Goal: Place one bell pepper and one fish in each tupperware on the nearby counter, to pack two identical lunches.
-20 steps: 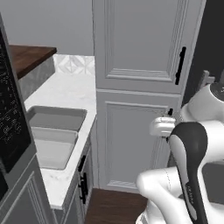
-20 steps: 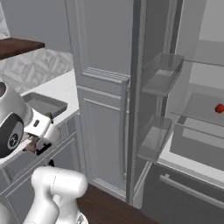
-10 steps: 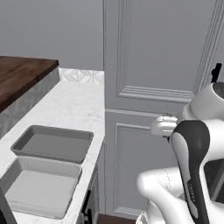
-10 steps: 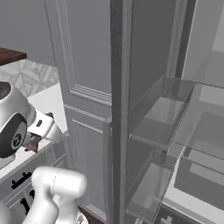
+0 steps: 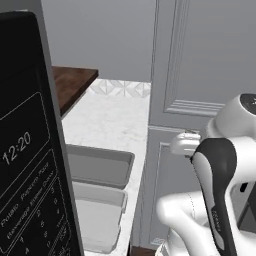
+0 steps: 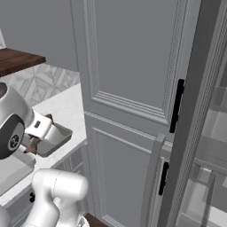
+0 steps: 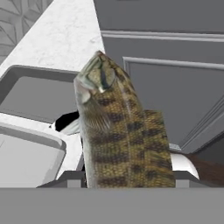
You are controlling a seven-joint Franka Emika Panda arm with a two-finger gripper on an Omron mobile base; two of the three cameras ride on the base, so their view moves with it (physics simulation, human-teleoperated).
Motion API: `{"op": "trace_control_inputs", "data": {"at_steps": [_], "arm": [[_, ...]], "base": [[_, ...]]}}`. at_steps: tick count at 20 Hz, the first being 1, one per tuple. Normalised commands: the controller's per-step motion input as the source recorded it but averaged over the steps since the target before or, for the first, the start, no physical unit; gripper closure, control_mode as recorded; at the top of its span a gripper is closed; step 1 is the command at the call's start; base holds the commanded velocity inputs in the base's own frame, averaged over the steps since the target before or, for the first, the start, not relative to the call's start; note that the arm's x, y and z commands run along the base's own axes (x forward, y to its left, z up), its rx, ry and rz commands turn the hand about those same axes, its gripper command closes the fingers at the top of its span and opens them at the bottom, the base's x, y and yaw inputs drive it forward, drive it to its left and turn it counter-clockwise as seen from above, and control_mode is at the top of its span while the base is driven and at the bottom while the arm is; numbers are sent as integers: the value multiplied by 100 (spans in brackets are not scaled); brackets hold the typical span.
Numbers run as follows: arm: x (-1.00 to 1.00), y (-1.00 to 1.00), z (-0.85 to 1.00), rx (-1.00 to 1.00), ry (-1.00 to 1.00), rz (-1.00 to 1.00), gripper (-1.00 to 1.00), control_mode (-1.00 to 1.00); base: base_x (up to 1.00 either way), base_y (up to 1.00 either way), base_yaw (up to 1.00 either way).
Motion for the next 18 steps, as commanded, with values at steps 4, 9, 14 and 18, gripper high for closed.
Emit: {"op": "trace_control_inputs", "data": {"at_steps": [4, 9, 14, 18], "arm": [[17, 16, -13, -1, 1, 2, 100, -100], [39, 49, -38, 0, 5, 11, 100, -100], [53, 59, -45, -3, 11, 27, 100, -100], [69, 59, -31, 0, 14, 32, 100, -100]], "base": [[17, 10, 1], [0, 0, 0], [0, 0, 0], [0, 0, 0]]}}
